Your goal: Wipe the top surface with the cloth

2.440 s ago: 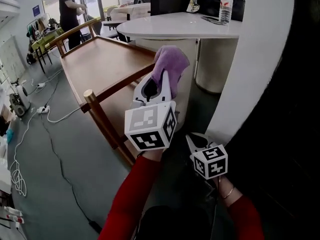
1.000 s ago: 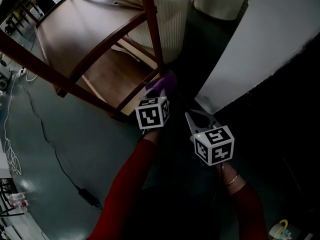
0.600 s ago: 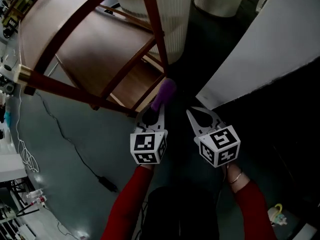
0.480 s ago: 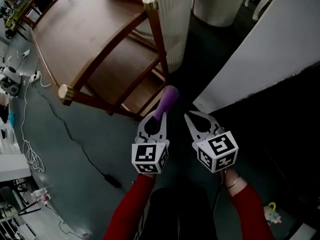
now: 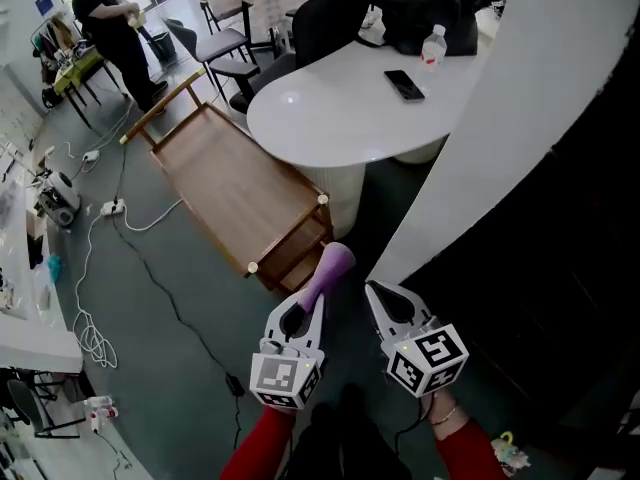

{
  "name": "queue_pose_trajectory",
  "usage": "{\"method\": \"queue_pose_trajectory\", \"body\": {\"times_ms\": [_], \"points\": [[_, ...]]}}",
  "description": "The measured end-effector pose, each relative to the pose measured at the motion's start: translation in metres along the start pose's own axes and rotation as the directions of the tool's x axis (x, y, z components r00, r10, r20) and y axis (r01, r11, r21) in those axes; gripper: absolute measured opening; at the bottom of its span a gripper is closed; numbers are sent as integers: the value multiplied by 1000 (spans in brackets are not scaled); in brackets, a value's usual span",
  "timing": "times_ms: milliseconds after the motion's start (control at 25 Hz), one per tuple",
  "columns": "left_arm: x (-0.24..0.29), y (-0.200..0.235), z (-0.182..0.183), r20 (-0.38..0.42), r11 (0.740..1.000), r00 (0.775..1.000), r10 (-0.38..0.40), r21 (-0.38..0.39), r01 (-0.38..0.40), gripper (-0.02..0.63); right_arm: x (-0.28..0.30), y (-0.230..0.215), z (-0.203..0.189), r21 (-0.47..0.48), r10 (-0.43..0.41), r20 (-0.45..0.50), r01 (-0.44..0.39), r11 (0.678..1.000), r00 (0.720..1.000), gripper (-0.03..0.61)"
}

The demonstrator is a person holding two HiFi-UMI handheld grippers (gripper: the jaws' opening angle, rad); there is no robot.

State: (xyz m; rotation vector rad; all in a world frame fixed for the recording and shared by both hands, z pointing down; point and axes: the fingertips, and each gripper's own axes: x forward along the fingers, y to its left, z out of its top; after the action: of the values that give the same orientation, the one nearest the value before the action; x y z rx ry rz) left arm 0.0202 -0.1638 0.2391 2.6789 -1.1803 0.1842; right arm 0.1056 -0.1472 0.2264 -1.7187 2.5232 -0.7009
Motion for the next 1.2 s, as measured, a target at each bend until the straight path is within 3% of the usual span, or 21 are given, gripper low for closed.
{"method": "queue_pose_trajectory", "body": {"times_ms": [160, 400, 680, 1200], "points": [[-27, -13, 61, 53, 1000, 999, 1, 11, -1, 51, -34, 30, 51, -46, 15, 50, -13, 999, 999, 11], [-51, -24, 104, 109, 999, 994, 20, 38, -24, 51, -58, 51, 78, -67, 63, 96, -57, 996, 993, 11], [-69, -27, 128, 148, 998, 989, 1, 57, -10, 51, -68, 66, 105, -98, 78, 139, -64, 993, 987, 11], [-88, -19, 130, 158, 999, 987, 4, 50, -13, 51, -64, 103, 106, -144, 87, 148, -66, 987, 985, 11]]}}
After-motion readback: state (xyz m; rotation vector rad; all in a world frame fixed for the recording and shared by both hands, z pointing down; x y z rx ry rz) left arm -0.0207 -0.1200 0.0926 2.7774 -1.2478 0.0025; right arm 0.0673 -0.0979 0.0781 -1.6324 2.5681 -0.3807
